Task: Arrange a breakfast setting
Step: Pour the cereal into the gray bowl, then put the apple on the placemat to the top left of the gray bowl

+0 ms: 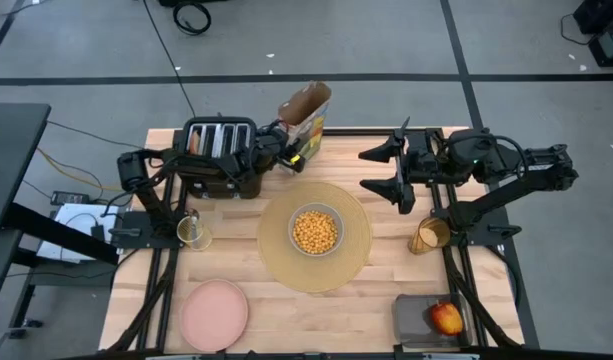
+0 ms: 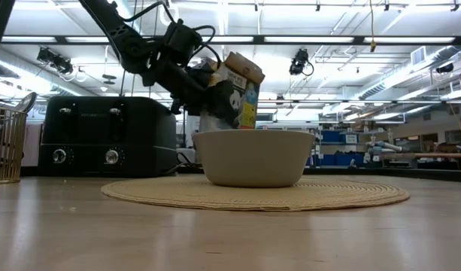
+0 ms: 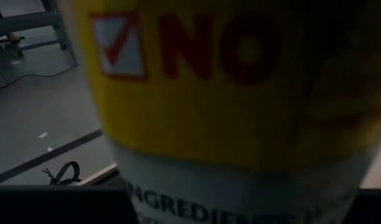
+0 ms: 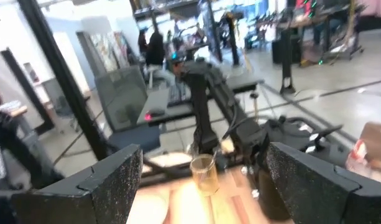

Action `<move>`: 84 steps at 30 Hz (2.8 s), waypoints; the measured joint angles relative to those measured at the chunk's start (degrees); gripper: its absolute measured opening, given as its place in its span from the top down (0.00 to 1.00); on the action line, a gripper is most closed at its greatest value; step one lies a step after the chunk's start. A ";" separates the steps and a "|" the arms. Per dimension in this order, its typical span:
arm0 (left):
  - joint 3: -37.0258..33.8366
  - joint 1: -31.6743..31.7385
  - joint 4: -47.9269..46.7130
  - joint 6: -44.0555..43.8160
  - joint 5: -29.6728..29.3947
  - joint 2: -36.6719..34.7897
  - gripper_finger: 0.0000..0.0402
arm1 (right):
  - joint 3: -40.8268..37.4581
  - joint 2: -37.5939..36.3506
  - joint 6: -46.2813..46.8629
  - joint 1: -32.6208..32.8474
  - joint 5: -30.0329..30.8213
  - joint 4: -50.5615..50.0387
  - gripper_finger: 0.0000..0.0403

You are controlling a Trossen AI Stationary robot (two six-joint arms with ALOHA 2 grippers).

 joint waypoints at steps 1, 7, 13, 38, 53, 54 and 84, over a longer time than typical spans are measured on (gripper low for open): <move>0.00 0.00 -0.34 0.27 0.15 -0.39 0.59 | 0.01 0.07 0.14 0.00 -0.57 -1.08 0.14; 0.00 0.07 -3.77 0.38 -0.01 -3.92 0.38 | 0.02 0.57 0.51 0.02 -0.89 -9.59 0.14; -0.02 0.04 -10.18 0.19 0.57 -9.84 0.24 | 0.02 0.80 -0.03 -0.49 -0.87 -12.72 0.14; -0.07 -13.97 -34.65 -0.33 7.33 -43.40 0.22 | -0.24 10.98 1.96 0.08 -2.03 -16.21 0.14; -0.07 -38.38 -40.35 -7.49 7.16 -49.36 0.22 | 15.52 27.82 55.18 17.50 -20.83 -45.65 0.14; -0.07 -39.07 -40.35 -7.24 6.33 -49.36 0.22 | 15.76 28.17 61.27 19.50 -23.25 -47.21 0.14; -0.07 -42.85 -41.13 -10.28 3.20 -49.34 0.22 | -19.19 31.57 103.00 45.12 -43.17 -33.46 0.01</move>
